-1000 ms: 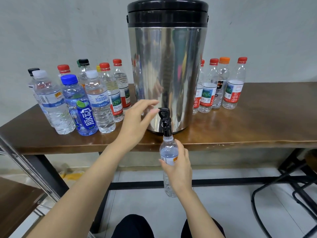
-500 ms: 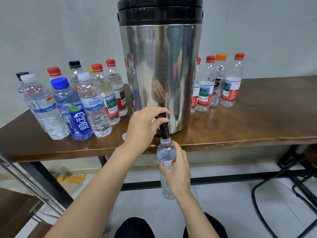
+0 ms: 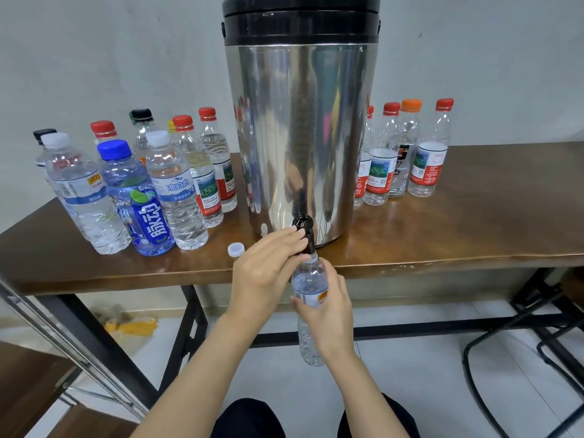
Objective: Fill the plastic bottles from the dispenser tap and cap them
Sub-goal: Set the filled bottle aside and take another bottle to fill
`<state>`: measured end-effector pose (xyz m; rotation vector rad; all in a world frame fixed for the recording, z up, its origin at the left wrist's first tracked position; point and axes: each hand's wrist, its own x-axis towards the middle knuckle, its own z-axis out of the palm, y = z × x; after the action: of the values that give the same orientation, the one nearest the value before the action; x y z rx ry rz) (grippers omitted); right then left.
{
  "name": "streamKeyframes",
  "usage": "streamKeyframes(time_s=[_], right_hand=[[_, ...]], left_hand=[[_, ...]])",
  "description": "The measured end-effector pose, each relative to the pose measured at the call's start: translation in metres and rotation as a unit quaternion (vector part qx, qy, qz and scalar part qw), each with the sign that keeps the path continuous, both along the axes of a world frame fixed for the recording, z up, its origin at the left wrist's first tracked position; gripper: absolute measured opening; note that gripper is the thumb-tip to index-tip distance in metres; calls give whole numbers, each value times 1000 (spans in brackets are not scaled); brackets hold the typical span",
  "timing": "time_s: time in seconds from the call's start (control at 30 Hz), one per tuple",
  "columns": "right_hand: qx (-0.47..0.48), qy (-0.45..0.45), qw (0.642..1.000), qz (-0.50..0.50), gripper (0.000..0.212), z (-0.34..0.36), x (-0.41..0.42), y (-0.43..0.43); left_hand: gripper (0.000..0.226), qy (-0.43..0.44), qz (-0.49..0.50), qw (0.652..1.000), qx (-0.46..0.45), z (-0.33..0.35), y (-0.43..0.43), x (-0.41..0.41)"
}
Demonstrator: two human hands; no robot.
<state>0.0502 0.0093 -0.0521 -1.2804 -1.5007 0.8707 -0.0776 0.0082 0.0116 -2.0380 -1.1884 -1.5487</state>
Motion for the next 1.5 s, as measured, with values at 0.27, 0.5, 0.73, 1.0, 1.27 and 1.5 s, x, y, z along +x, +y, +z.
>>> streamKeyframes(time_s=[0.27, 0.5, 0.73, 1.0, 1.27, 1.5], right_hand=[[0, 3, 1000, 10, 81, 1, 2, 2], [7, -9, 1000, 8, 82, -1, 4, 4], [8, 4, 1000, 11, 82, -6, 4, 7], [8, 7, 1000, 9, 83, -5, 4, 8], [6, 3, 1000, 9, 84, -7, 3, 8], [7, 8, 1000, 8, 84, -8, 2, 9]], left_hand=[[9, -103, 0, 991, -82, 16, -7, 10], [7, -154, -52, 977, -137, 14, 1, -11], [14, -229, -77, 960, -144, -2, 11, -5], [15, -270, -73, 952, -126, -10, 17, 8], [15, -276, -86, 949, -128, -11, 17, 7], [15, -281, -87, 948, -126, -11, 18, 8]])
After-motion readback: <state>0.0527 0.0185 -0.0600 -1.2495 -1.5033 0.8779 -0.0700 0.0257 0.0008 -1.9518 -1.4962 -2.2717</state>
